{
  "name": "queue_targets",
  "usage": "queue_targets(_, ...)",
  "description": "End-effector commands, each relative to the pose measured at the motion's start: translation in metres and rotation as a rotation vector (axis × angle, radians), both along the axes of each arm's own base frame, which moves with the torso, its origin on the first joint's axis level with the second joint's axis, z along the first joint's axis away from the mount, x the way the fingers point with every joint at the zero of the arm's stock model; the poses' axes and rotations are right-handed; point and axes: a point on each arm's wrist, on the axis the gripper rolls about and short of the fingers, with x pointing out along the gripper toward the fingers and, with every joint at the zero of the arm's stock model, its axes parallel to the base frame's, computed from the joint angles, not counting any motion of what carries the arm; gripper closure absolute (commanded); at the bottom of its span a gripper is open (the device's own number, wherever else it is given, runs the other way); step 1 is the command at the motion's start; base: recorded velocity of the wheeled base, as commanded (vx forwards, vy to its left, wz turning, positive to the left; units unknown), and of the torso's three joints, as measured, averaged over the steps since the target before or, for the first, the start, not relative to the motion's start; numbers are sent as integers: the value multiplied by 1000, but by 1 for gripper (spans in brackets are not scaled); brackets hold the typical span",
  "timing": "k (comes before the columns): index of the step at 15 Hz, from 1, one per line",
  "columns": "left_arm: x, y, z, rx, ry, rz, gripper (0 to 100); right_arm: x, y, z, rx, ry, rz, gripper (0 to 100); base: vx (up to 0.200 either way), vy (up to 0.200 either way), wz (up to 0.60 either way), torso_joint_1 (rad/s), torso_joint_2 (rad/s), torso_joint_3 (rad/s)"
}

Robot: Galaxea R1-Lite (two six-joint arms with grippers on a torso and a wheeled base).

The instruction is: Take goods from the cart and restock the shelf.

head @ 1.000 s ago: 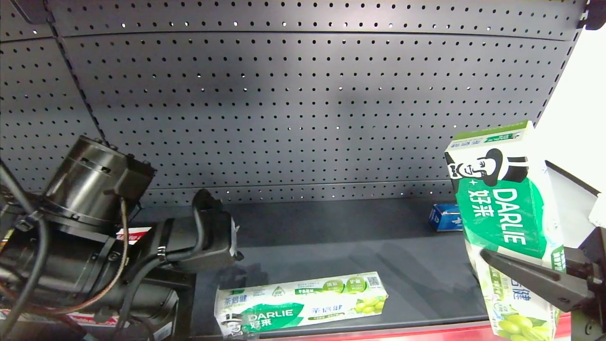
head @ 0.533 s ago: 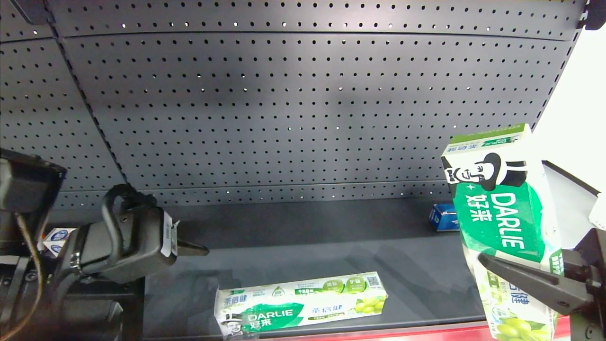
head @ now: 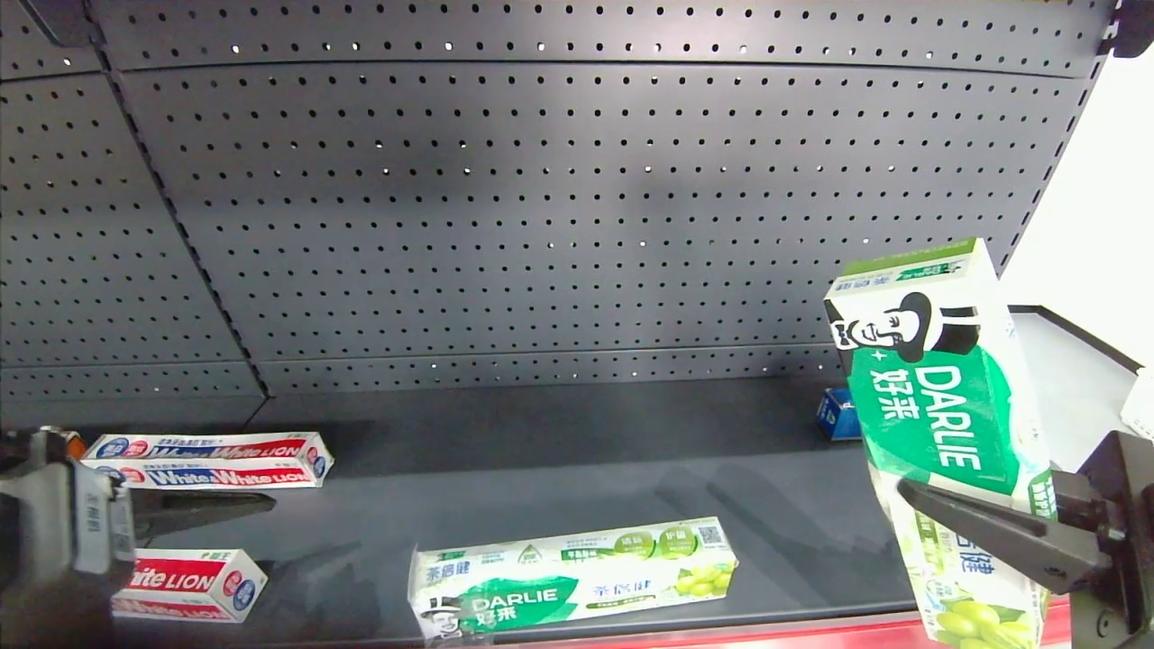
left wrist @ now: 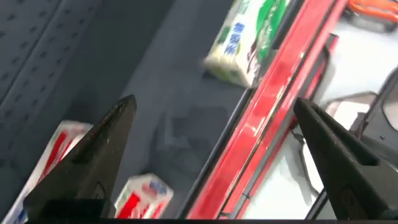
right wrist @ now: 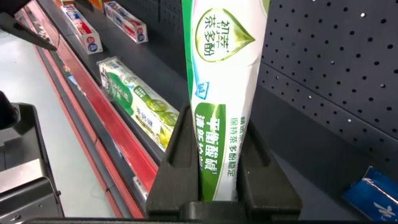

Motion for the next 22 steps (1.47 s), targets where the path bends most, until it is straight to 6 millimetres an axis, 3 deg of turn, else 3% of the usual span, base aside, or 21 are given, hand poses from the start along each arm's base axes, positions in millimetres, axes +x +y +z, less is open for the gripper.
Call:
queue_targets(1, -32, 15, 4, -41, -113, 100, 0, 0, 0, -2, -4, 6, 2, 100, 0, 0, 0, 0, 0, 0)
queue_targets(4, -60, 29, -11, -62, -191, 163, 0, -2, -1, -6, -12, 15, 2, 100, 0, 0, 0, 0, 0, 0)
queue_targets(13, -114, 46, -51, -182, -399, 448, 0, -5, -3, -10, -18, 21, 2, 100, 0, 0, 0, 0, 0, 0)
queue_targets(17, -124, 45, -56, -281, -427, 569, 0, -6, -4, -11, -19, 20, 2, 100, 0, 0, 0, 0, 0, 0)
queue_targets(22, -131, 43, -90, -387, -474, 718, 0, -10, -7, -11, -11, 8, -2, 100, 0, 0, 0, 0, 0, 0)
